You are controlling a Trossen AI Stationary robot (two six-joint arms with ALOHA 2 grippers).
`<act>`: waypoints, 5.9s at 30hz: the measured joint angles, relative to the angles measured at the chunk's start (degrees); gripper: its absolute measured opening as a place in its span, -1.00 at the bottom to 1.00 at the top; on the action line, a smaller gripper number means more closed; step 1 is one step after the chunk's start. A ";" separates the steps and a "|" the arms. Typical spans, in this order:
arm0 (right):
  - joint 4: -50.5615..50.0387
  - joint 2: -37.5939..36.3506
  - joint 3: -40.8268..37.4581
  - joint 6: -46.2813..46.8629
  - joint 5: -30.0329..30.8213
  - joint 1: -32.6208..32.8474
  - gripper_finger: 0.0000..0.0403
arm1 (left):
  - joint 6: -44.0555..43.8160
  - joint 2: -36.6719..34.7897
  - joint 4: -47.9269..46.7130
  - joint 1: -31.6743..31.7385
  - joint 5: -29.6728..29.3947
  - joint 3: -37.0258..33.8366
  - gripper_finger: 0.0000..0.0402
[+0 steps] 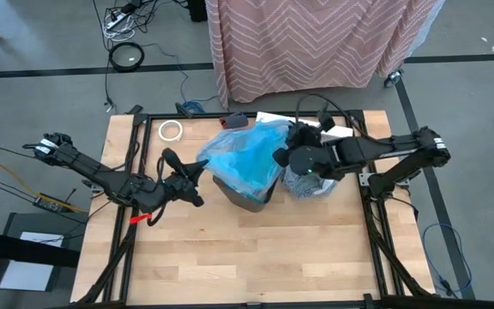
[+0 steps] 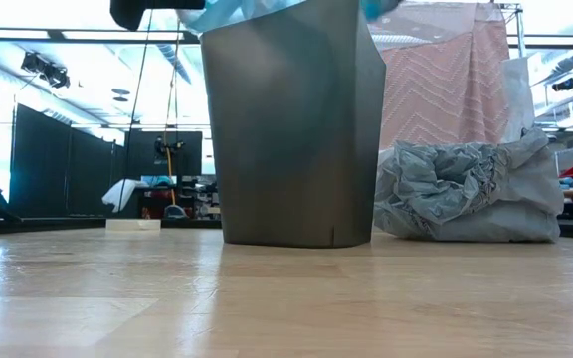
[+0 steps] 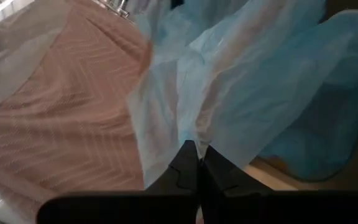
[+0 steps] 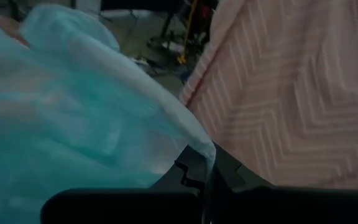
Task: Place trash/remove bag and relplace
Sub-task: Insert the new blue trash bag into the black trash bin
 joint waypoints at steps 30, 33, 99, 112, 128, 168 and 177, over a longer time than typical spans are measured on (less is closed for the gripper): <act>-17.00 -0.04 -3.48 17.10 -7.89 -3.76 -1.00 | -22.85 -0.04 -16.85 0.12 4.57 -0.04 -0.97; -16.88 -0.04 -3.48 16.87 -7.75 -4.49 -1.00 | -21.71 -0.04 -16.87 1.05 4.55 -0.04 -0.97; -13.85 -0.06 -11.18 21.56 -14.71 -5.55 -1.00 | -38.97 19.31 -4.95 -5.56 5.72 -0.04 -0.97; -13.60 -3.74 -6.73 18.30 -17.34 -5.66 -0.51 | -34.87 19.41 -2.13 -5.58 4.26 -0.07 -0.97; 5.52 -13.14 -6.69 2.58 -33.83 -9.59 -0.20 | -31.23 19.41 -2.13 -5.52 1.40 -0.07 -0.97; 12.43 -6.21 -24.64 7.04 -63.39 -29.40 -0.25 | -33.56 19.37 -8.77 -5.95 -2.44 1.68 -0.97; 14.47 -8.21 -22.73 2.21 -72.67 -29.98 -0.24 | -33.64 19.37 -8.73 -5.95 -1.36 1.68 -0.97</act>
